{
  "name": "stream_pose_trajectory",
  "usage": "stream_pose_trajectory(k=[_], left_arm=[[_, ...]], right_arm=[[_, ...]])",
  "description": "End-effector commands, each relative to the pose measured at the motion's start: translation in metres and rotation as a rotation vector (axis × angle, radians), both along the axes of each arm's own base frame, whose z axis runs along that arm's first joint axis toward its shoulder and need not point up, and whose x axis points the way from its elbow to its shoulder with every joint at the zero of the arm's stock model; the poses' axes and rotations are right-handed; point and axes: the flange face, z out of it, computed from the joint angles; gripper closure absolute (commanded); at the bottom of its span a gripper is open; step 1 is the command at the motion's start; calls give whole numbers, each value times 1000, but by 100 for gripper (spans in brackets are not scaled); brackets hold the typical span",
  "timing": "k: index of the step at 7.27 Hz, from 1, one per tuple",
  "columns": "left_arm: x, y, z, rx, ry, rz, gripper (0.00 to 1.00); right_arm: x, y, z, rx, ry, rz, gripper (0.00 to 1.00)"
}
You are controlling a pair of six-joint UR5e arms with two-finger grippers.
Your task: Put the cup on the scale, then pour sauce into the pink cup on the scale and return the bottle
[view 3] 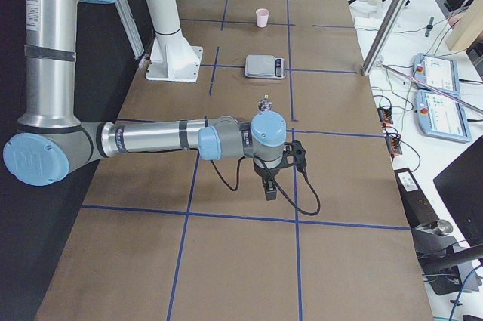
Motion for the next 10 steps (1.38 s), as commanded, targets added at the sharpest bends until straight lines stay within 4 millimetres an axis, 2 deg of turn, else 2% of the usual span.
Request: stream_pose_trajectory(k=[1,3,4,5,6,8,10], left_arm=[[4,-1,-12,44,47,8,0],[5,0,-12,43,49,10,0],[16,-1,-15,41,80,33,0],[39,-10,-29,-14,115,7,0],[78,-17,-49,-28,145,-15,2],[122,-24,-76,-12,193,-19,1],[151,-21,-87,22,216,35,0]], right_arm=[[-1,0,2,-5,0,-2,0],[-1,0,0,-2,0,-2,0],[-1,0,0,-2,0,-2,0],[-1,0,-1,1,-2,-2,0],[-2,1,-1,-4,-22,-5,0],[-5,3,-2,-8,-63,-12,0],[-6,1,-3,-2,-62,-16,0]])
